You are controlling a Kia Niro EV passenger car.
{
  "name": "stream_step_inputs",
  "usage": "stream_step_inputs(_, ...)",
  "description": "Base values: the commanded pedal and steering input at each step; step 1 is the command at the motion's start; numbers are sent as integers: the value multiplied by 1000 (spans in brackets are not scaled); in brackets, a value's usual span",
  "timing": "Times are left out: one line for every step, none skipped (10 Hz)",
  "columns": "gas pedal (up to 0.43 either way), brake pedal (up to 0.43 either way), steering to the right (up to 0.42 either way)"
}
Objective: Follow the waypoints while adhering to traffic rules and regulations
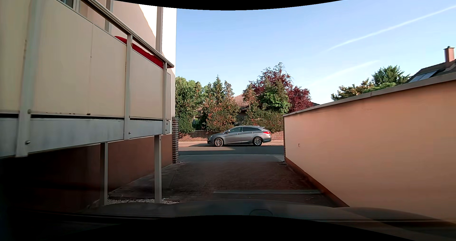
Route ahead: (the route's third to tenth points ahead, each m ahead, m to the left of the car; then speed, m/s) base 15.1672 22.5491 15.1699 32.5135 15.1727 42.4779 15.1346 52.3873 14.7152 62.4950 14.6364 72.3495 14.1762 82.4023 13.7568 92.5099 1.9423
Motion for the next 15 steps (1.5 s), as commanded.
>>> stream_step_inputs(0,0,-4)
stream_step_inputs(0,0,-4)
stream_step_inputs(0,0,-4)
stream_step_inputs(0,0,-4)
stream_step_inputs(0,0,-4)
stream_step_inputs(0,0,-4)
stream_step_inputs(0,0,-4)
stream_step_inputs(0,0,-4)
stream_step_inputs(0,0,-4)
stream_step_inputs(0,0,-4)
stream_step_inputs(0,0,-5)
stream_step_inputs(0,0,-6)
stream_step_inputs(0,0,-6)
stream_step_inputs(0,0,-4)
stream_step_inputs(0,0,-4)
